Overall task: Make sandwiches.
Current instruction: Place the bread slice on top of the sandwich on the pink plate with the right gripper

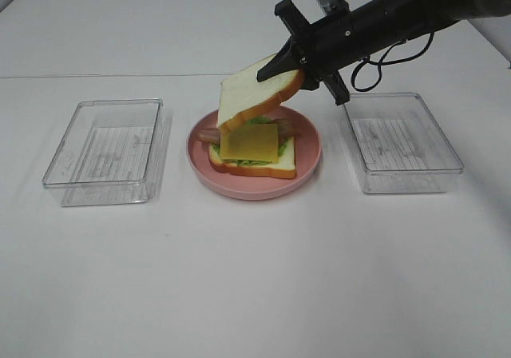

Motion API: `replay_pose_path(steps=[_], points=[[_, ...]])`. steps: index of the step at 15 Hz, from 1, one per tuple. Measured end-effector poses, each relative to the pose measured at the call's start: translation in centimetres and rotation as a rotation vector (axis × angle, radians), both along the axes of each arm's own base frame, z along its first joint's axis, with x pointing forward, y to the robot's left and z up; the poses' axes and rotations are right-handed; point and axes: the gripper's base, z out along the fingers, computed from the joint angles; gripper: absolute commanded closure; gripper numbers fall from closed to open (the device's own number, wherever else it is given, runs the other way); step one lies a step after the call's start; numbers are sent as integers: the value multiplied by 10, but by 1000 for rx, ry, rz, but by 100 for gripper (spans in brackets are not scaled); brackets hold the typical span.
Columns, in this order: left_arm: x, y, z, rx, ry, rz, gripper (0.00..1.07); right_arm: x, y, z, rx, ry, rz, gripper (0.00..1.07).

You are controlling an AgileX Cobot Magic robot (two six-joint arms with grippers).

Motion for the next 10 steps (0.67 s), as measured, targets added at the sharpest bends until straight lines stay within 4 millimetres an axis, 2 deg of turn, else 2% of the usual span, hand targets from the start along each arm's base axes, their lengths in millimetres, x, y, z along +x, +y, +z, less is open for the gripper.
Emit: replay_pose_path(steps=[4,9,10], points=[[0,0,0,0,0,0,9,-3,17,-26,14,59,20,107],[0,0,0,0,0,0,9,-1,19,-41,19,90,0,102],[0,0,0,0,0,0,9,0,17,-44,-7,74,-11,65]])
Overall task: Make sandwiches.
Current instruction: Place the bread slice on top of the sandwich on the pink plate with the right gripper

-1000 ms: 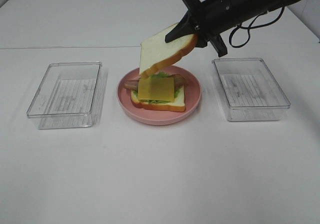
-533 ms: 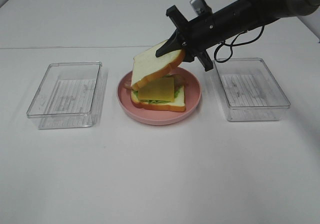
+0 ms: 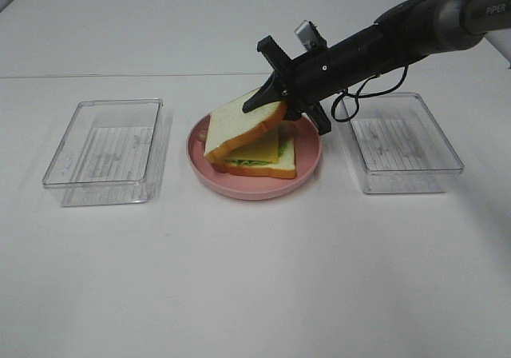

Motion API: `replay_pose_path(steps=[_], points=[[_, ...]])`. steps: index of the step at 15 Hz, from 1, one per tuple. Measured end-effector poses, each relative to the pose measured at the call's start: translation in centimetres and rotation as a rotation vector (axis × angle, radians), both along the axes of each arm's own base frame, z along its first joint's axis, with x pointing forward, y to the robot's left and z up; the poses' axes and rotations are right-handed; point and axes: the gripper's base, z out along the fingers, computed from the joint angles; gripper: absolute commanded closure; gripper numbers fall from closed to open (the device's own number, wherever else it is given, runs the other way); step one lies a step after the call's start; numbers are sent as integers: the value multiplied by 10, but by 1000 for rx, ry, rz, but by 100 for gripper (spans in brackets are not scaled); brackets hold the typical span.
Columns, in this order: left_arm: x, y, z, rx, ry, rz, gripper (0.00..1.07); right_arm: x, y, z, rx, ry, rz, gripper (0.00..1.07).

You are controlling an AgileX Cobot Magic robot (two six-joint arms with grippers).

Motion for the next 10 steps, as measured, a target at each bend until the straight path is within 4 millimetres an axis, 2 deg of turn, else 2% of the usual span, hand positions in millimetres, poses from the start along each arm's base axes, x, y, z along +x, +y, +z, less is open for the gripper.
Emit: replay_pose_path(steps=[1,2,3,4,8,9,10], points=[[0,0,0,0,0,0,9,0,0,0,-3,-3,-3,49],[0,0,0,0,0,0,9,1,0,0,-7,-7,-4,24],[0,0,0,0,0,0,9,1,-1,0,-10,-10,-2,14],[0,0,0,0,0,0,9,0,-2,0,-41,-22,20,9],[0,0,0,0,0,0,9,-2,-7,18,-132,-93,84,9],[0,0,0,0,0,0,9,-3,-11,27,-182,-121,104,9],[0,0,0,0,0,0,9,-7,-21,40,-317,-148,150,9]])
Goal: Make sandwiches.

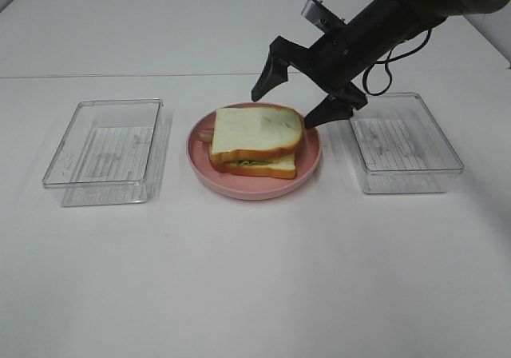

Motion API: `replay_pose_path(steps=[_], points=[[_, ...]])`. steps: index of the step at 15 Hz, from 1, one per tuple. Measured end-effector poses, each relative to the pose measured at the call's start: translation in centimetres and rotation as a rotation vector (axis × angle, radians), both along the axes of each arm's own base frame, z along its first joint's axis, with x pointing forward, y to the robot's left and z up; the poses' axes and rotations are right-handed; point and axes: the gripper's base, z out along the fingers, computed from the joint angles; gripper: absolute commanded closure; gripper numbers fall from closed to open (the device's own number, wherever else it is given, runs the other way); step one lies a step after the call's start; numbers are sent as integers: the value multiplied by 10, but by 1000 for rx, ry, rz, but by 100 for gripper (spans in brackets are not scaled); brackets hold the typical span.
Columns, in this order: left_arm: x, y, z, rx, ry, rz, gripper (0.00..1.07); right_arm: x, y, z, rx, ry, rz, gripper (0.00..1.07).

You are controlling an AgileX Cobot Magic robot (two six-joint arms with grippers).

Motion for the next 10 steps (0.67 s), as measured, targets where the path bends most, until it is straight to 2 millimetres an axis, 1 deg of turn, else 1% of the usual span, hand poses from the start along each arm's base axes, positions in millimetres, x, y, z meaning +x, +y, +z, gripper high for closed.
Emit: replay_pose_path(steps=[1,2,4,5,6,7,8,9,10], points=[[0,0,0,0,0,0,9,-1,-3,3,-40,-4,8,9],[0,0,0,0,0,0,9,-3,-8,11,-99,-16,12,9],[0,0,0,0,0,0,9,-6,-14,30,-142,-45,-8,9],[0,0,0,0,0,0,9,-12,-19,64,-167,-116,-23,9],[0,0,0,0,0,0,9,-14,-21,72,-186,-131,-29,9],[0,0,0,0,0,0,9,-19,-27,85,-235,-143,-44,9],[0,0,0,0,0,0,9,-25,-37,98,-312,-158,-40,9],[0,0,0,0,0,0,9,-29,-61,110,-409,-151,-54,9],[0,0,0,0,0,0,9,-29,-72,113,-432,-143,-73,9]])
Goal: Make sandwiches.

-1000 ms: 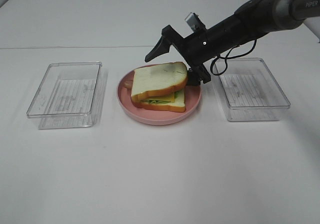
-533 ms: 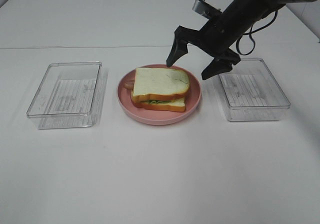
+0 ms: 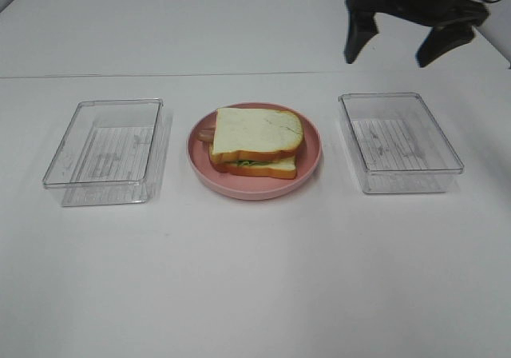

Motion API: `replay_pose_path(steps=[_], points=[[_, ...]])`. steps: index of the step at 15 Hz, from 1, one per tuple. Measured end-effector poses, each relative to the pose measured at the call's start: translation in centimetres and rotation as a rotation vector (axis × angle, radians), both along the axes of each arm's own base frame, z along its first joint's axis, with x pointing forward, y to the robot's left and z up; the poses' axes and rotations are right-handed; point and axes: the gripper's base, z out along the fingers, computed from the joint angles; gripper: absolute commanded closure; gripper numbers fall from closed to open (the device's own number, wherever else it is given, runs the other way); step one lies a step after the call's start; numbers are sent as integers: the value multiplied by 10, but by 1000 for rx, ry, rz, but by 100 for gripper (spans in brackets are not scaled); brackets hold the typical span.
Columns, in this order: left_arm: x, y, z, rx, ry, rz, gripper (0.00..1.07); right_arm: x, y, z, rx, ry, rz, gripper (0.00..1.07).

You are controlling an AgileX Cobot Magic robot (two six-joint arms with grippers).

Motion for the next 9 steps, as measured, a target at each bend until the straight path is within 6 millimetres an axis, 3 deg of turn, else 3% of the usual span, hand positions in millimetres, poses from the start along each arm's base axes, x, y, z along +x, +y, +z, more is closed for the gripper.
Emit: replay_pose_path(steps=[2,3,5,7,8,9], points=[[0,0,0,0,0,0,9,3,-62,1,-31,30,-138,9],[0,0,0,0,0,0,9,2,-81,0,-48,52,-180,9],[0,0,0,0,0,0,9,-5,-92,4,-51,61,-212,10],[0,0,0,0,0,0,9,-47,-87,13,-50,99,-207,10],[0,0,0,0,0,0,9,-59,-86,14,-51,101,-206,10],[0,0,0,0,0,0,9,-88,-81,16,-55,88,-192,10]])
